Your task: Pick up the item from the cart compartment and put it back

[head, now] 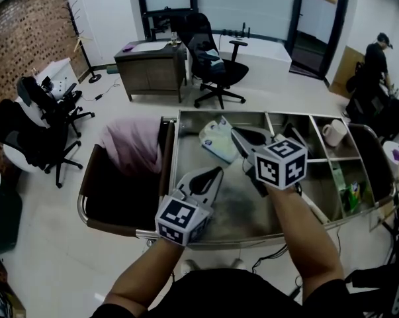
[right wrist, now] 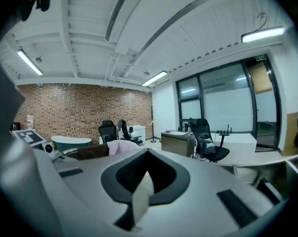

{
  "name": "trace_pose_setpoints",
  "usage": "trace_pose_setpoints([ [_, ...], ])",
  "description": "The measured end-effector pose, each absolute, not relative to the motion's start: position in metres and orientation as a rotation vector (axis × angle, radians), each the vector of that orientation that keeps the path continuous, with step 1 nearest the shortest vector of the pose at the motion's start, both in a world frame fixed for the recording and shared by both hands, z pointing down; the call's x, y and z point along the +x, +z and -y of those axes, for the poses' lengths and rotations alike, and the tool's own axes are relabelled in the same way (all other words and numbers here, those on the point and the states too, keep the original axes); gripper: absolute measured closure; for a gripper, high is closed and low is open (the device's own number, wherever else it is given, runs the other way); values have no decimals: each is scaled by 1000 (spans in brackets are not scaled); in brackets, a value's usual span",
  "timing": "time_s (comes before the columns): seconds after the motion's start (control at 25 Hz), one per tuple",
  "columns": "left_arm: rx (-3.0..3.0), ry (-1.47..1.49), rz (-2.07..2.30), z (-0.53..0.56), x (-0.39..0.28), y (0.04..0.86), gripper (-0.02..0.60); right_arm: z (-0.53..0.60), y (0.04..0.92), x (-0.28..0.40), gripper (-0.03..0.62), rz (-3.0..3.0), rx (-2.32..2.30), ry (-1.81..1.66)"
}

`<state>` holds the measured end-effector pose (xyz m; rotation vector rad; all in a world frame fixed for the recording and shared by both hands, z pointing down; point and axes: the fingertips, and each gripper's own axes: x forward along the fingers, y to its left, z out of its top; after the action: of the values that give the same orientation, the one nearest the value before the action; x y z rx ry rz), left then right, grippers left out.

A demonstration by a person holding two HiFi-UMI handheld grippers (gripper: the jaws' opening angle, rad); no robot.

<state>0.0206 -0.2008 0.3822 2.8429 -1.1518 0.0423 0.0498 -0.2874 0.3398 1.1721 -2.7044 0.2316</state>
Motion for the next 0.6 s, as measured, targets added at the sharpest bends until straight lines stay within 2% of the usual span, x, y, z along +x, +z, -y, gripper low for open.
trace_pose_setpoints([
  [0.6, 2850, 55, 1132, 199, 22, 384, 581, 230, 308, 76, 582, 2827, 1261, 146],
])
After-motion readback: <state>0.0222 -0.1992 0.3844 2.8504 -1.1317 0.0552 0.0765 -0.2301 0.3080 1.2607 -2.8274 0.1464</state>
